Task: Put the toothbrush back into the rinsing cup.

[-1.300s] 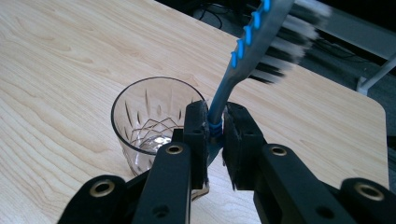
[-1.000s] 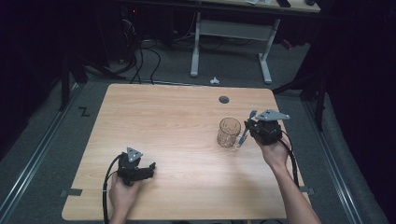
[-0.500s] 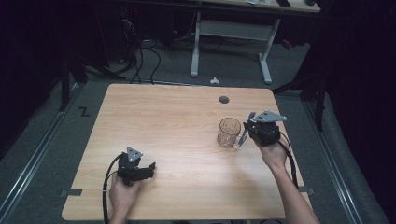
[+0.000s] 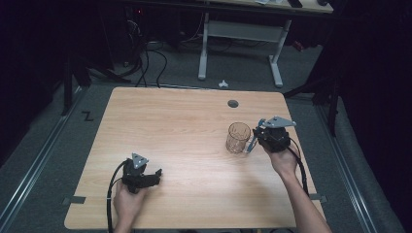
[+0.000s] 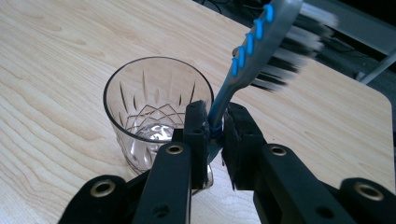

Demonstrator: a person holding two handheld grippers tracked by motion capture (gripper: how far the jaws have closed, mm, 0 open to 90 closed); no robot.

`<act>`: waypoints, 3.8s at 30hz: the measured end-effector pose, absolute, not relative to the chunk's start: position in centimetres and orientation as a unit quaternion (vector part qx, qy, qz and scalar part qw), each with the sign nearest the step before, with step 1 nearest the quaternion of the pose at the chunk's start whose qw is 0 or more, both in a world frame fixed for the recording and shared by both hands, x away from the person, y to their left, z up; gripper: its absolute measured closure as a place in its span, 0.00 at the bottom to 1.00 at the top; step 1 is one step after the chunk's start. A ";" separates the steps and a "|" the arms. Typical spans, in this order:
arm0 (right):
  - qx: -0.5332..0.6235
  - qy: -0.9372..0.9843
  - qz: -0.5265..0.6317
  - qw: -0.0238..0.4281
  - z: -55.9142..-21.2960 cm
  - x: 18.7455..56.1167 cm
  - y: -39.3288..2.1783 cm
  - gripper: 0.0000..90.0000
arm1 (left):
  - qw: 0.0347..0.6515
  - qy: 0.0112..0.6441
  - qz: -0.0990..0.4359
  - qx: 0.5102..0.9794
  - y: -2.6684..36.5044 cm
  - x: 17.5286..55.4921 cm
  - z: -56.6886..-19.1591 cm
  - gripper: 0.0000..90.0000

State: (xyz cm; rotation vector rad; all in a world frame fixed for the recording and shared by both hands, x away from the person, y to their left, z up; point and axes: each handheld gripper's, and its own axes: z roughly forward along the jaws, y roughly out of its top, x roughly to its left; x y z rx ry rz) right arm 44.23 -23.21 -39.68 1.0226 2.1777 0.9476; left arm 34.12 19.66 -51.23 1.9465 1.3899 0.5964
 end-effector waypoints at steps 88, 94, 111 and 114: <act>0.419 0.753 0.438 0.257 -38.4 40.2 -28.6 0.67 | 0.332 0.532 0.228 0.745 19.6 34.1 -51.2 0.20; 0.424 0.751 0.437 0.256 -38.6 39.9 -28.9 0.67 | 0.332 0.532 0.228 0.745 19.6 34.1 -51.2 0.20; 0.428 0.747 0.442 0.251 -39.3 39.0 -29.3 0.67 | 0.332 0.532 0.228 0.745 19.6 34.1 -51.2 0.20; 0.429 0.747 0.443 0.249 -39.4 38.8 -29.3 0.67 | 0.332 0.532 0.228 0.745 19.6 34.1 -51.2 0.20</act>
